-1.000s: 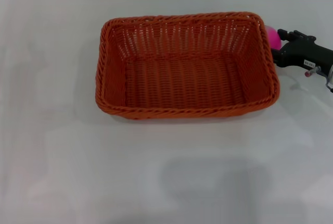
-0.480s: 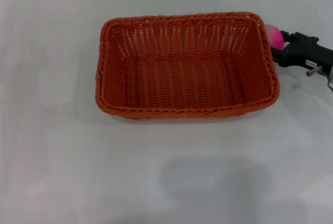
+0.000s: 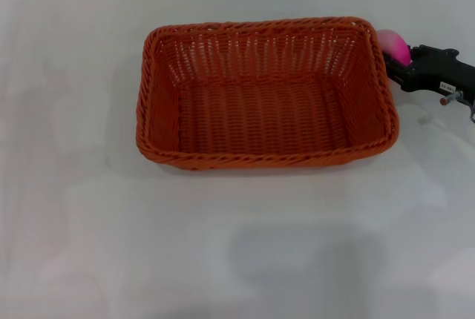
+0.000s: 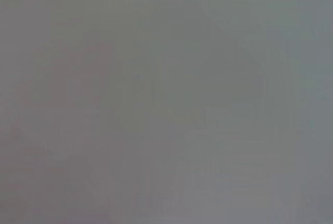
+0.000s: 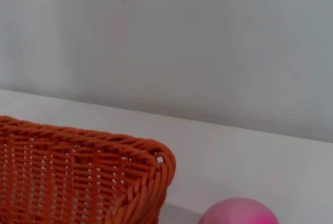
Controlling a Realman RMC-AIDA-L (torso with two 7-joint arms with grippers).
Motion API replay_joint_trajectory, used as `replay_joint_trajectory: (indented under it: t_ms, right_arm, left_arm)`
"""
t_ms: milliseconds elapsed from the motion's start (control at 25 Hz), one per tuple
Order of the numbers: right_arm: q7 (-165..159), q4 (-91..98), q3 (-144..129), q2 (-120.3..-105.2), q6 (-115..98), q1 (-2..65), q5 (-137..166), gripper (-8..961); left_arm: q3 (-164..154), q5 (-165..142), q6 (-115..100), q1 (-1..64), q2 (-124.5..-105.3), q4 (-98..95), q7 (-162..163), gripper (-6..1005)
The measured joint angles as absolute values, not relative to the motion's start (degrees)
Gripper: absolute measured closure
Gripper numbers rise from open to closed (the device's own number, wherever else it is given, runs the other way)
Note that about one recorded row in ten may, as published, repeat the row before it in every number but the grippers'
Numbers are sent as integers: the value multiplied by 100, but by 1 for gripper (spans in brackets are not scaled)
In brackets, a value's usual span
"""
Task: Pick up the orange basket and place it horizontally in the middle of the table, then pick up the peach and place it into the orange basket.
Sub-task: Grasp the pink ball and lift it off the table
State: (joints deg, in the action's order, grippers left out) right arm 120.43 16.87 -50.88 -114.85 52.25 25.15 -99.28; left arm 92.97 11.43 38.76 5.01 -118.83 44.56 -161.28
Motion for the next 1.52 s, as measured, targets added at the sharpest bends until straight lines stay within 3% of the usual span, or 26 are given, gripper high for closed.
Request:
replay_joint_trajectory:
  t_ms: [920, 1520]
  right_arm:
    - [11762, 2096, -5079, -11477, 5442, 2354, -9931, 717]
    - [11810, 2452, -4872, -11486, 5140, 2315, -10180, 774]
  left_arm:
    - [9369, 1143, 3938, 506, -11892, 4439, -16128, 371]
    - [9369, 1157, 3938, 453, -11918, 4429, -16095, 372]
